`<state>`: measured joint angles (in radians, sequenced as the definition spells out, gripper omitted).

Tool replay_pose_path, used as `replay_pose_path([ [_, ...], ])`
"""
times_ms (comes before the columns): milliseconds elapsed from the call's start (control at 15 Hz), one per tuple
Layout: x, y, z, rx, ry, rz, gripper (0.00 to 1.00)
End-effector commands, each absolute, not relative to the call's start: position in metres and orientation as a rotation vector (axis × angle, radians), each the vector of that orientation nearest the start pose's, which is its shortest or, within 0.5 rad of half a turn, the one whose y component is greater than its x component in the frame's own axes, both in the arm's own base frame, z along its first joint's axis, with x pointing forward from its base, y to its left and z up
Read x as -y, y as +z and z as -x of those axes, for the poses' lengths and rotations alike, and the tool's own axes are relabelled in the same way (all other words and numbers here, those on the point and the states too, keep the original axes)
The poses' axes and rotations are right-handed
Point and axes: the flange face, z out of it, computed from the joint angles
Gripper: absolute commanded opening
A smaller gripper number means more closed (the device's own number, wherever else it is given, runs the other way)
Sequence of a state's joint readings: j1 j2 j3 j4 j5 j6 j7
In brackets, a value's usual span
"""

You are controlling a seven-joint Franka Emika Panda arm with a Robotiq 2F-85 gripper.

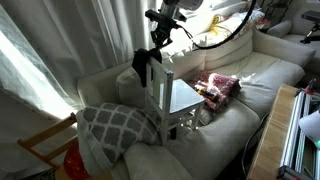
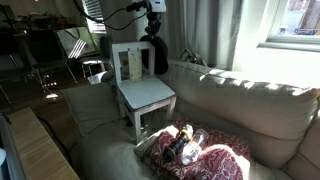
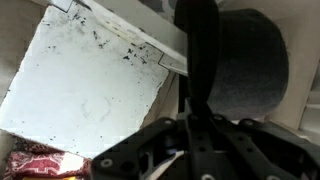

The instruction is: Put the hat on the chair upside down

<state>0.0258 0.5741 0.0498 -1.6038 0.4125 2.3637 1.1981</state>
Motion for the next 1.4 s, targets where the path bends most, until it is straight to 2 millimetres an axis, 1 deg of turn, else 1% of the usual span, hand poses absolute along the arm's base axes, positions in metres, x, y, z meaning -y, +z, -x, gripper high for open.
replay_pose_path([
  [0, -0.04, 0.33, -0.726, -1.822, 0.053, 1.889, 0.01],
  [200, -0.03, 0.339, -0.735, -1.846, -0.009, 1.73, 0.01],
  [400, -0.008, 0.344, -0.737, -1.863, -0.126, 1.698, 0.01],
  [467, 0.002, 0.345, -0.736, -1.867, -0.147, 1.693, 0.01],
  [733, 0.052, 0.353, -0.729, -1.926, -0.287, 1.63, 0.01],
  [867, 0.075, 0.347, -0.721, -1.972, -0.322, 1.61, 0.01],
  [1000, 0.087, 0.336, -0.712, -2.004, -0.288, 1.59, 0.01],
  [1067, 0.088, 0.329, -0.707, -2.007, -0.238, 1.59, 0.01],
  [1200, 0.086, 0.308, -0.696, -2.018, -0.138, 1.588, 0.01],
  [1333, 0.076, 0.283, -0.681, -2.022, -0.023, 1.597, 0.01],
])
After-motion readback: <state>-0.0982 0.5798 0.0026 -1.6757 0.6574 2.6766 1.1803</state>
